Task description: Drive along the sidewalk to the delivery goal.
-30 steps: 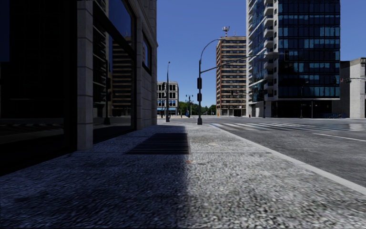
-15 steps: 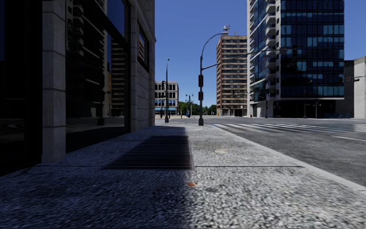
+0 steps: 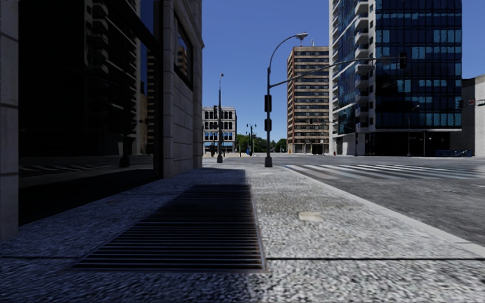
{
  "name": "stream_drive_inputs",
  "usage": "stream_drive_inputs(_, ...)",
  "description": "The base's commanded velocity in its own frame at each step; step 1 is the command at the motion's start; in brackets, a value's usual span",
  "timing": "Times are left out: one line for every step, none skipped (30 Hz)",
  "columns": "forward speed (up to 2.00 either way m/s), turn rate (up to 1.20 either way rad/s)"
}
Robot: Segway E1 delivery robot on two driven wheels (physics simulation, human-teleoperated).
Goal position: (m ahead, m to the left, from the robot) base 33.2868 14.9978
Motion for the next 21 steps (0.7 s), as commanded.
stream_drive_inputs(2.00, 0.00)
stream_drive_inputs(2.00, 0.00)
stream_drive_inputs(2.00, 0.00)
stream_drive_inputs(2.00, 0.00)
stream_drive_inputs(2.00, 0.00)
stream_drive_inputs(2.00, 0.00)
stream_drive_inputs(2.00, 0.00)
stream_drive_inputs(2.00, 0.00)
stream_drive_inputs(2.00, 0.00)
stream_drive_inputs(2.00, 0.00)
stream_drive_inputs(2.00, 0.00)
stream_drive_inputs(2.00, 0.00)
stream_drive_inputs(2.00, 0.00)
stream_drive_inputs(2.00, 0.00)
stream_drive_inputs(2.00, 0.00)
stream_drive_inputs(2.00, 0.00)
stream_drive_inputs(2.00, 0.00)
stream_drive_inputs(2.00, 0.00)
stream_drive_inputs(2.00, 0.00)
stream_drive_inputs(2.00, 0.00)
stream_drive_inputs(2.00, 0.00)
